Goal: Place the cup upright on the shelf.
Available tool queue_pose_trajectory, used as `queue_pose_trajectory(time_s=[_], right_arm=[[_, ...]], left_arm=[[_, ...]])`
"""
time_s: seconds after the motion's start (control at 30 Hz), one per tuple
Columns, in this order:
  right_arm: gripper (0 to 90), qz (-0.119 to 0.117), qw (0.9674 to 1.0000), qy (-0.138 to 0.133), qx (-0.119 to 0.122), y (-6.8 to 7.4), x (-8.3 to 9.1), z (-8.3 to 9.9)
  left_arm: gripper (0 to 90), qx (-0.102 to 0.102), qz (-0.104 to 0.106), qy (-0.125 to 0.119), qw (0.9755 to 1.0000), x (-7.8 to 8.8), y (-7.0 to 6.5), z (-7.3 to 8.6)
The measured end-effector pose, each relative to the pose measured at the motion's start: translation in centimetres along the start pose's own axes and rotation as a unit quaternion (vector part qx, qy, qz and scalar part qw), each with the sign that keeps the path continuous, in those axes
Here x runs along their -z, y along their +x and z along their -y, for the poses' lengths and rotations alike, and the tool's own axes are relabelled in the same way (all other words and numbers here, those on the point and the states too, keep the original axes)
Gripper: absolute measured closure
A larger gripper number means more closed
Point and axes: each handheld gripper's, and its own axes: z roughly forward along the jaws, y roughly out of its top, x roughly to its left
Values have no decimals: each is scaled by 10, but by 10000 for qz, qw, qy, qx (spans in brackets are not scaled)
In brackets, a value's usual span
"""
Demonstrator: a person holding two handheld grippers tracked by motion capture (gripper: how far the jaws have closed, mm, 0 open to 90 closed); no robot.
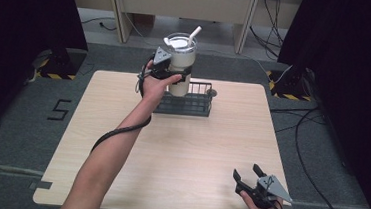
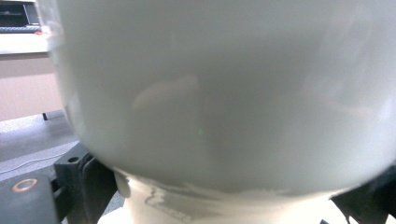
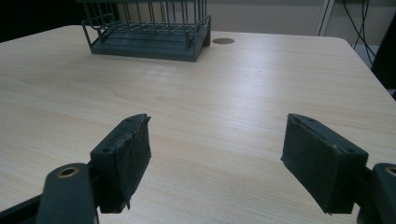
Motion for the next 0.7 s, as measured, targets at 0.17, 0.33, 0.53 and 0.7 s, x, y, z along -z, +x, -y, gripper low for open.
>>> queue_pose_trajectory(time_s=[0.17, 0.33, 0.53, 0.7], right_arm=[[239, -7, 10000, -7, 27, 0, 0, 0], [239, -38, 10000, 7, 5, 0, -1, 1], [239, -51, 10000, 21, -3, 0, -1, 1], [239, -63, 10000, 35, -13, 1, -1, 1]], left_arm=[[87, 31, -35, 38, 10000, -4, 2, 4], [87, 53, -59, 81, 9999, -7, 3, 7], [87, 76, -84, 80, 9999, -10, 4, 7], [87, 87, -87, 106, 9999, -12, 4, 8]])
